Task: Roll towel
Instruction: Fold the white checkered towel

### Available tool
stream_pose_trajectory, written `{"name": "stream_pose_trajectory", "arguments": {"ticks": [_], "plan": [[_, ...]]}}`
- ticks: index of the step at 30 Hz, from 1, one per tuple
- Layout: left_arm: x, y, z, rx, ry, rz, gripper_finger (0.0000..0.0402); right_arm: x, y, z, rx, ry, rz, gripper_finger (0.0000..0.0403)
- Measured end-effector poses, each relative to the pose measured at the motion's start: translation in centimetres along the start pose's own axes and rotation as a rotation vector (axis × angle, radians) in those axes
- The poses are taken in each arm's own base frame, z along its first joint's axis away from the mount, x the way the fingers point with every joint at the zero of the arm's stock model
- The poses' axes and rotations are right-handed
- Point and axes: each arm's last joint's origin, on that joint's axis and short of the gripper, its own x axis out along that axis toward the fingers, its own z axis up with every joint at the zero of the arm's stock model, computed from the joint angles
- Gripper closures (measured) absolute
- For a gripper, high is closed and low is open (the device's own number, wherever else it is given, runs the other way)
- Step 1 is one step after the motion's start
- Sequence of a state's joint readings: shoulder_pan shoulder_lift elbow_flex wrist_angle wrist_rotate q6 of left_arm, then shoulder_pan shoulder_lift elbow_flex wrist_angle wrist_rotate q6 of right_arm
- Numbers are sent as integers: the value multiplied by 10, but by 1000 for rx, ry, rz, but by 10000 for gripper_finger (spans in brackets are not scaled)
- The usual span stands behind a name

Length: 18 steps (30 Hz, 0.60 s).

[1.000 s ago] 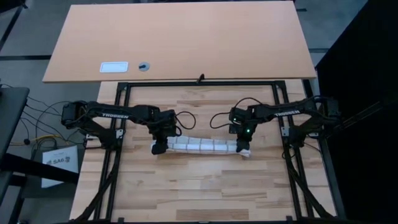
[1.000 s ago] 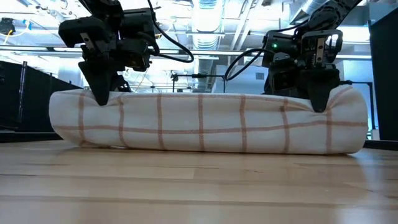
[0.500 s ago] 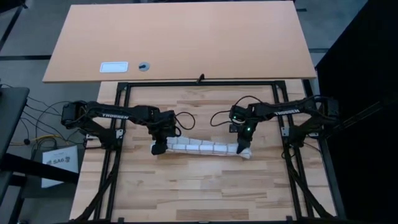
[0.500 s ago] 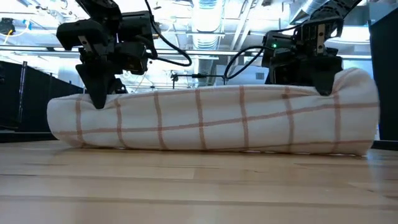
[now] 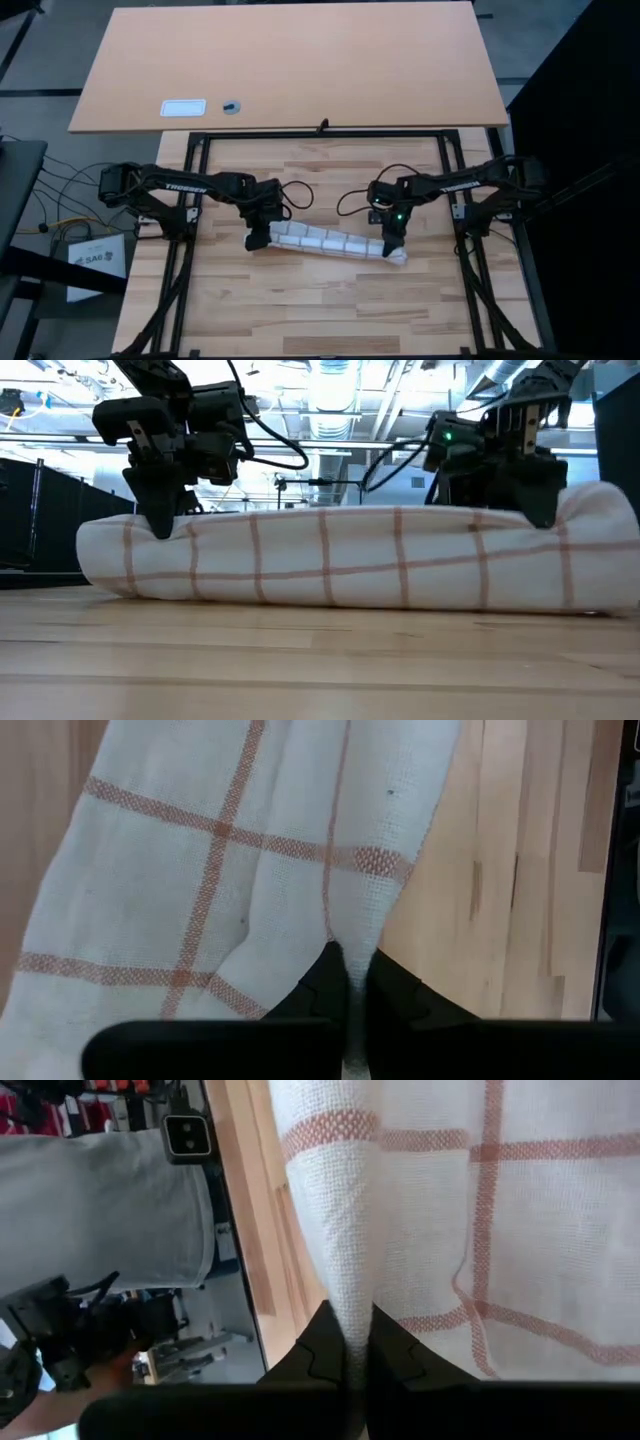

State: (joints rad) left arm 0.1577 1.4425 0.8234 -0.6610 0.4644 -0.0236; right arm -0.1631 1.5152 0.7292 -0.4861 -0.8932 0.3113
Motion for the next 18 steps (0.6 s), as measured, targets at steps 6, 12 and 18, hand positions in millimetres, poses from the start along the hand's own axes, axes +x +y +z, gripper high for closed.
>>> {"name": "stream_pose_trajectory", "arguments": {"ticks": [6,12,18], "plan": [[0,0,2,7,-20,-2,402,6,-15,-7,49,-18,5,403],[0,-1,3,25,-28,-25,402,4,-23,-11,70,-26,23,403],[0,-1,2,13,-19,-37,402,0,-27,-9,84,-55,14,394]]}}
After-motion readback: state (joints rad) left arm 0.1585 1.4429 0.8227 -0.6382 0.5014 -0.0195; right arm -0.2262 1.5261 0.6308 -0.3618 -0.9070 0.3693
